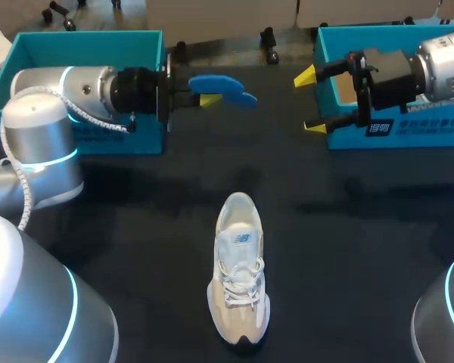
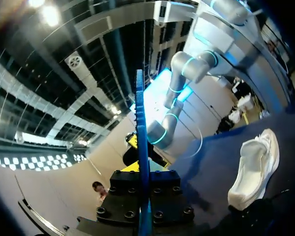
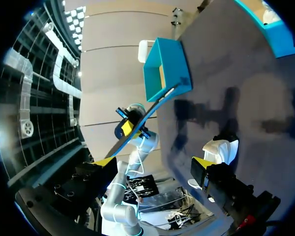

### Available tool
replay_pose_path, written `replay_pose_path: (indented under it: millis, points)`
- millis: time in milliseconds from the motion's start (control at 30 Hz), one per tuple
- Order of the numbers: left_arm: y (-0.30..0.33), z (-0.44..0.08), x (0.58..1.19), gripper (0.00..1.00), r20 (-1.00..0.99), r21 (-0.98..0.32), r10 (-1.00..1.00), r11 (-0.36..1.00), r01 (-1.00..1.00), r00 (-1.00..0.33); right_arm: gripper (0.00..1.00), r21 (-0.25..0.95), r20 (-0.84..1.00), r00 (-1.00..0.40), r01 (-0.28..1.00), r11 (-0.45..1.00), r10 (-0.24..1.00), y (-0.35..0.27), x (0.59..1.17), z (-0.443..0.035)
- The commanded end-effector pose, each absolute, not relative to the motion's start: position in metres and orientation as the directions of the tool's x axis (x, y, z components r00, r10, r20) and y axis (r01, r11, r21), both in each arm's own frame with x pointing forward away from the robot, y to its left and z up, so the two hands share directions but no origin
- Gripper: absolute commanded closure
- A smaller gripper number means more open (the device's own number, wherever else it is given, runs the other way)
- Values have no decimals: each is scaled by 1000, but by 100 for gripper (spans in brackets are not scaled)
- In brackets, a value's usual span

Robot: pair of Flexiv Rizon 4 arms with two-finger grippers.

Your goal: Take the shoe out of the shoebox, open the shoe tongue, remove and reinsert the insole, then place the shoe into the shoebox

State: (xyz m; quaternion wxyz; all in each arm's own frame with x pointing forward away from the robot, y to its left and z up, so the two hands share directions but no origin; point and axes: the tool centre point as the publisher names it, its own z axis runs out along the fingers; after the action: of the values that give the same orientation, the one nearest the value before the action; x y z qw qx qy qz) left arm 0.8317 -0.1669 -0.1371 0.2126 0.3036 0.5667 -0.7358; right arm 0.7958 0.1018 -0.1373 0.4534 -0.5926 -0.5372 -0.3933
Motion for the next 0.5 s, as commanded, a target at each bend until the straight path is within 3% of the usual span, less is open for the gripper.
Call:
replay_pose_path:
  millis: [33,367,500]
  points:
    - [-166,-133,825,100,-908,-406,-56,-134,904,-416,0,-115,953,114,993,-12,282,103,796,-138]
    - [-166,-133,825,100,-908,-406,-56,-134,904,-416,0,-115,953,114,993,-12,282,103,796,-138]
    - [-167,-138,827,100,-943,-309,-101,-102,946,-319,0,-115,953,114,993,-12,282,103,796,-138]
